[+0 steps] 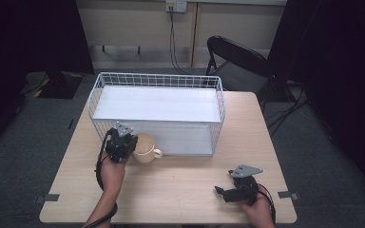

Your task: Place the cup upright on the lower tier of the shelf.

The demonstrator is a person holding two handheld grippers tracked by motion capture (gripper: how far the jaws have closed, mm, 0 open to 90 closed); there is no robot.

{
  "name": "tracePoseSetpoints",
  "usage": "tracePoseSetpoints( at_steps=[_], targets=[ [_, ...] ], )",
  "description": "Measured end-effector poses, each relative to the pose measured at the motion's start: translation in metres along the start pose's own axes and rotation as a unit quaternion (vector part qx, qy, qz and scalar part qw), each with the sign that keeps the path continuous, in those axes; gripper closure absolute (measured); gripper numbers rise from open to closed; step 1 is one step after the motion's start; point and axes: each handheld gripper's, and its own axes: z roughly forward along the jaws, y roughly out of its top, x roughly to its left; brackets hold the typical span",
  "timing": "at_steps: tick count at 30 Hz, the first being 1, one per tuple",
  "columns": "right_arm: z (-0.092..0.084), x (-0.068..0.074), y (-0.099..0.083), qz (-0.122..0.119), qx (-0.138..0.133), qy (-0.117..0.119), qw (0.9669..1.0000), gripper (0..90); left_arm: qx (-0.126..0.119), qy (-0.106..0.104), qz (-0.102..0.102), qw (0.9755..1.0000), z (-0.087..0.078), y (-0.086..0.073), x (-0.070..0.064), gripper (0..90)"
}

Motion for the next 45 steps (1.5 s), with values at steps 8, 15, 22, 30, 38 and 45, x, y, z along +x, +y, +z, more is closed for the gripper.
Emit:
tracePoseSetpoints(
  at_steps=[8,15,22,30,38,45],
  targets=[
    [0.000,0.000,0.000,0.000,0.000,0.000,1.0000,14.6,-0.005,0.004,-0.009,0.9999,0.003,0.002,0.000,82.2],
    [0.000,0.000,0.000,0.000,0.000,0.000,1.0000,14.6,-0.011,0.011,-0.015,0.9998,0.005,0.004,0.001,82.2],
    [0.000,0.000,0.000,0.000,0.000,0.000,1.0000,14.6,-0.013,0.011,-0.022,0.9996,0.007,0.005,0.002,81.9],
    [0.000,0.000,0.000,0.000,0.000,0.000,1.0000,14.6,-0.028,-0.007,-0.042,0.9987,0.000,0.007,0.006,70.3],
    [0.000,0.000,0.000,0.000,0.000,0.000,1.0000,14.6,-0.028,-0.027,-0.044,0.9983,-0.007,0.006,0.005,58.2],
    [0.000,0.000,0.000,0.000,0.000,0.000,1.0000,14.6,-0.027,-0.043,-0.034,0.9981,-0.017,0.009,0.003,46.1]
  ],
)
